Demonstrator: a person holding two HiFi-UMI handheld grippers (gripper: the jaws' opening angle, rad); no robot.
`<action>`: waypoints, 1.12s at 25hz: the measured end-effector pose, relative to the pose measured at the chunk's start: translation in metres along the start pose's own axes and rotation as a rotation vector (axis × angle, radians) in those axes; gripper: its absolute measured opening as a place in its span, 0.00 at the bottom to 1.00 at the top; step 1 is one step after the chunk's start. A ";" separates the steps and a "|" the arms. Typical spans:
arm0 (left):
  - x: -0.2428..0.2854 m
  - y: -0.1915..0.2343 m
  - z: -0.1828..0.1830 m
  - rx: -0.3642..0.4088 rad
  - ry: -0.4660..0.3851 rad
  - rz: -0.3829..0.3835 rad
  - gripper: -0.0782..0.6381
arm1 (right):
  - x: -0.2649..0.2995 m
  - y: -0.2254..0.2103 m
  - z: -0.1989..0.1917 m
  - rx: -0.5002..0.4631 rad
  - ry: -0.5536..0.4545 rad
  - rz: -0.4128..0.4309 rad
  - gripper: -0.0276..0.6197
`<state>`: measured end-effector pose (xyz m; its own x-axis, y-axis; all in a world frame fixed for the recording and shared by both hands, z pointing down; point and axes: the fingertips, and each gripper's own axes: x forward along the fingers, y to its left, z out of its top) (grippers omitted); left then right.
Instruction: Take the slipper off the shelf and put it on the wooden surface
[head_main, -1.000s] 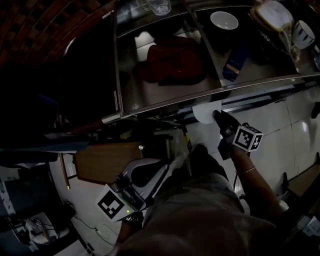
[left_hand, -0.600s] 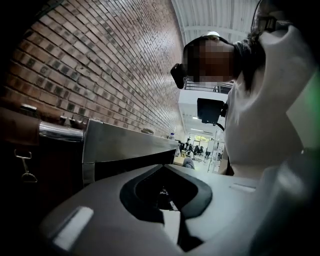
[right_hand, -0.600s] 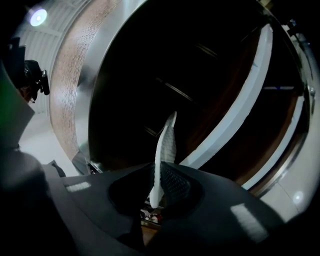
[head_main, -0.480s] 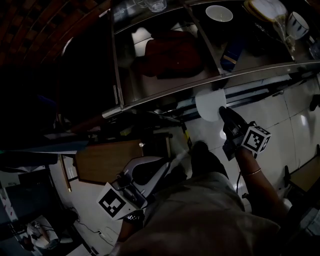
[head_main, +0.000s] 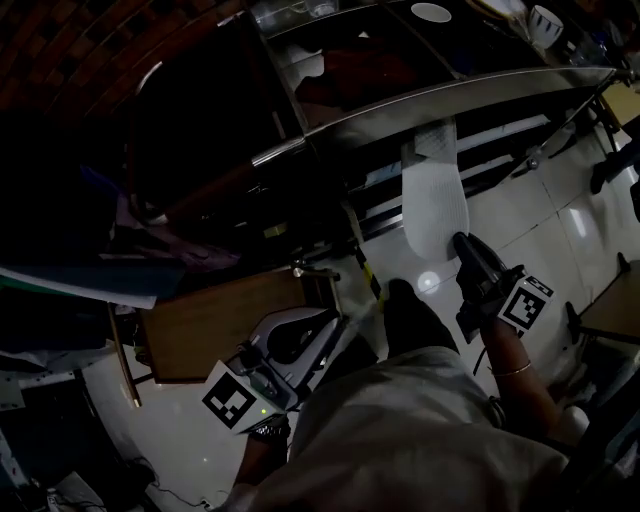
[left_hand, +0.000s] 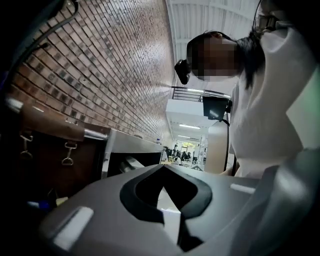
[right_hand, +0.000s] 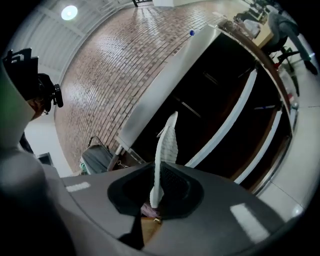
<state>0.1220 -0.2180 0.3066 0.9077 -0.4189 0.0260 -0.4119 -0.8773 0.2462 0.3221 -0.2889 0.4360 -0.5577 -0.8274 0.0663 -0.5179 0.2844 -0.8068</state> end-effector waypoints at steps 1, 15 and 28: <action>-0.019 -0.004 -0.007 -0.011 -0.005 -0.005 0.10 | -0.010 0.012 -0.012 0.001 -0.018 -0.014 0.09; -0.167 -0.058 -0.027 -0.028 -0.067 -0.023 0.10 | -0.118 0.145 -0.144 -0.008 -0.069 -0.052 0.09; -0.177 -0.217 -0.046 -0.058 -0.036 -0.006 0.10 | -0.237 0.186 -0.224 0.007 -0.026 0.110 0.09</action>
<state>0.0542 0.0575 0.2927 0.9060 -0.4231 -0.0106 -0.4006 -0.8652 0.3016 0.2123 0.0683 0.4021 -0.5938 -0.8037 -0.0382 -0.4498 0.3710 -0.8124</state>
